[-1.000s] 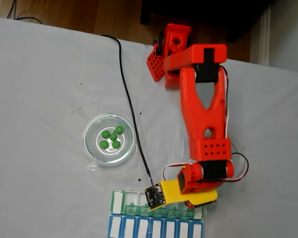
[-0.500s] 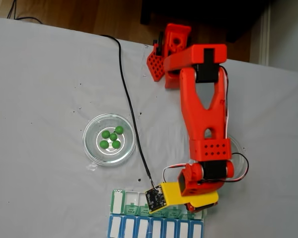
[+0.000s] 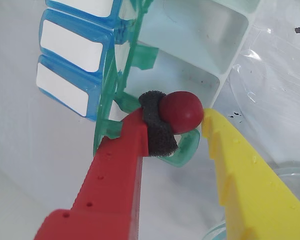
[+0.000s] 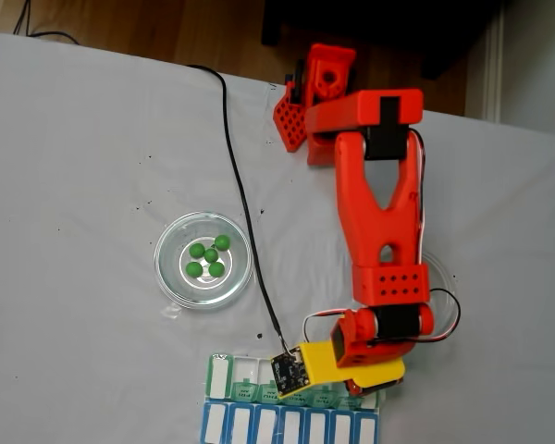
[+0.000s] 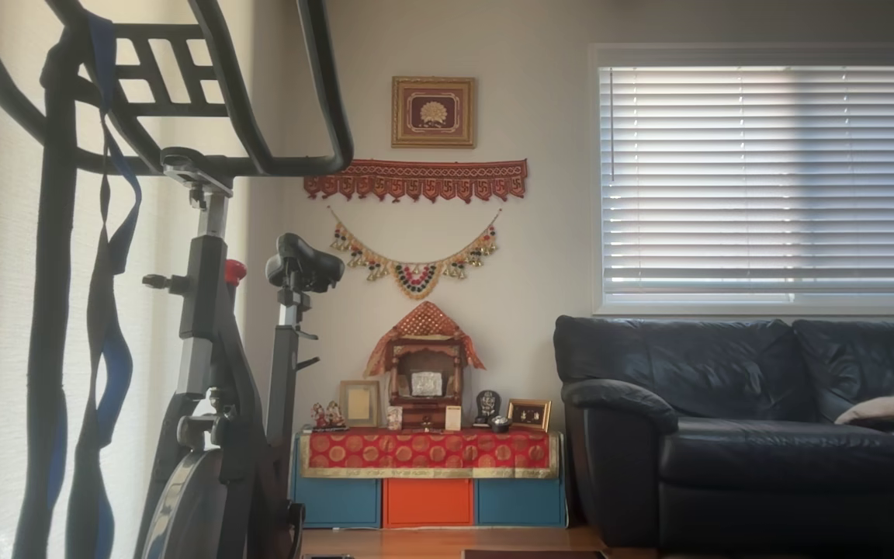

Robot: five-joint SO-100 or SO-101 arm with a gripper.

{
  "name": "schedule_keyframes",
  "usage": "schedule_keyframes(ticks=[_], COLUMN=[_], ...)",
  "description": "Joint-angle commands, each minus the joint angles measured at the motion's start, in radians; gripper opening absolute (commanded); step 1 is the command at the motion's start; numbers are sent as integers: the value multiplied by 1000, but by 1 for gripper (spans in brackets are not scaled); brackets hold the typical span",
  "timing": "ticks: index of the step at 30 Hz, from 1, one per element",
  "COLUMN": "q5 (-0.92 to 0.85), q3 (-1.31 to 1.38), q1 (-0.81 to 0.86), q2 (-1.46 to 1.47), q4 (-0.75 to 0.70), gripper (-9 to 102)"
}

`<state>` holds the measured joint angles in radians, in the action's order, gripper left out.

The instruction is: Sort medicines into box.

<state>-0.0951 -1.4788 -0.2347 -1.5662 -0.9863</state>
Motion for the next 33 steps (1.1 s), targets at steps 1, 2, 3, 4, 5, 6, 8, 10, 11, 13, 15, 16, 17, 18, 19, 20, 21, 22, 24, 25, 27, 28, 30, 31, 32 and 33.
schedule_keyframes(ticks=[1,2,3,4,5,6,8,10,11,13,15,16,17,18,19,20,21,22,24,25,27,28,30,31,32,33], q5=[-5,-5,-5,-6,-6,-6,-6,-8,-8,-8,-8,-8,-8,-9,-9,-12,-15,-17,-26,-29,-37,-38,-37,-29,-28,-26], q3=[92,91,91,91,91,87,86,83,81,75,71,66,64,63,63,64,69,77,84,80,49,26,-14,-28,-32,-37], q1=[6,6,6,6,6,6,6,6,6,5,5,3,3,2,-2,-3,-3,-3,-8,-9,-14,-17,-20,-21,-21,-21], q2=[-35,-35,-35,-37,-37,-38,-41,-44,-46,-52,-58,-63,-66,-69,-74,-77,-80,-80,-84,-91,-124,-150,-201,-227,-241,-258], q4=[14,14,12,11,11,11,11,9,9,9,9,9,6,0,-9,-21,-37,-52,-84,-92,-95,-95,-95,-95,-100,-106], gripper=[19,23,26,27,28,29,29,30,30,30,30,30,30,30,29,26,21,17,8,6,3,2,2,2,2,2])
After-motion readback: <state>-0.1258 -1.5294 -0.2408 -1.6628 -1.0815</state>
